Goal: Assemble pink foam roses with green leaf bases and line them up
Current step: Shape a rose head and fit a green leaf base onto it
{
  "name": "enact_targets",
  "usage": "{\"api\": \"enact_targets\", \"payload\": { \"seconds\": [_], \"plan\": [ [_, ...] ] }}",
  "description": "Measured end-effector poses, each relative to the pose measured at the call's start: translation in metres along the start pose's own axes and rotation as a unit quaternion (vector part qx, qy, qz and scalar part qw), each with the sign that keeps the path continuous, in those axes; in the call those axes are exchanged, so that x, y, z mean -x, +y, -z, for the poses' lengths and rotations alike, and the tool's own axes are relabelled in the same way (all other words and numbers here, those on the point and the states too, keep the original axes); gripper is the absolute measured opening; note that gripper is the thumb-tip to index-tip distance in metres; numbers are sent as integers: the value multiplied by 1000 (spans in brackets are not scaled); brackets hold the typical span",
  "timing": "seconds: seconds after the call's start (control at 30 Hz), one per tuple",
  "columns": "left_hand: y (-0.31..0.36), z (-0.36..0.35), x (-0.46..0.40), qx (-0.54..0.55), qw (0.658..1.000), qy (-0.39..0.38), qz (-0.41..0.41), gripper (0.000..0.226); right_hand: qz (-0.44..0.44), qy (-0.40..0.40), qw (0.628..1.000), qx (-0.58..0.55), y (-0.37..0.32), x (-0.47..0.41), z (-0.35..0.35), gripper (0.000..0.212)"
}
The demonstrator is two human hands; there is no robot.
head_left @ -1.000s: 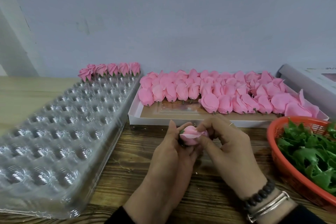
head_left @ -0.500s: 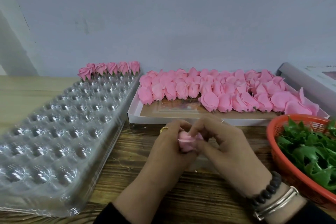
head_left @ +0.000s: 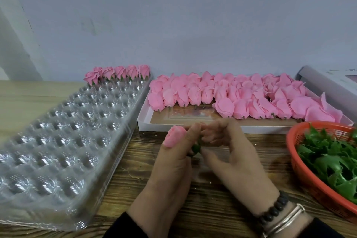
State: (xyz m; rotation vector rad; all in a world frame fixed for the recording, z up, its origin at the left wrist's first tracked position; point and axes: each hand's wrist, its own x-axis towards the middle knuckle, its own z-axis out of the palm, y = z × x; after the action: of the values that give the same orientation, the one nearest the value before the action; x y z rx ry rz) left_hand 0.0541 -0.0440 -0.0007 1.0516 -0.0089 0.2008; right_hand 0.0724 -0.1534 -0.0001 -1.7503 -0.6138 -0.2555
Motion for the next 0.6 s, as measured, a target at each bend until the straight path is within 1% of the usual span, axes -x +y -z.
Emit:
{"api": "enact_targets", "payload": {
  "seconds": [0.1,0.17,0.27,0.3,0.33,0.4,0.43,0.47,0.53,0.6],
  "plan": [
    [-2,-2,0,68,997,11,43,10,-30,-49,998,6,4,3,-7,48],
    [-3,-2,0,98,993,22,67,22,-50,-55,997,11,5,3,-8,47],
    [-5,-5,2,76,994,21,71,14,-59,-40,997,22,4,4,-8,42],
    [-4,-6,2,76,994,14,77,17,-63,-38,997,12,2,3,-7,40],
    [-3,-5,2,85,992,4,93,27,-70,-39,997,-9,1,3,-7,38],
    [-2,-2,1,115,984,-22,132,58,-86,-57,992,-70,-1,1,-4,27],
    [0,-1,0,130,981,-33,138,64,-97,-73,988,-96,-2,0,-2,22],
    [1,0,0,137,980,-42,138,61,-109,-90,983,-115,-3,-1,0,17],
    [2,1,-1,132,982,-54,127,48,-128,-109,976,-141,-3,-2,2,13],
    [0,2,-1,121,983,-58,125,43,-135,-106,974,-146,-1,-1,1,23]
  ]
}}
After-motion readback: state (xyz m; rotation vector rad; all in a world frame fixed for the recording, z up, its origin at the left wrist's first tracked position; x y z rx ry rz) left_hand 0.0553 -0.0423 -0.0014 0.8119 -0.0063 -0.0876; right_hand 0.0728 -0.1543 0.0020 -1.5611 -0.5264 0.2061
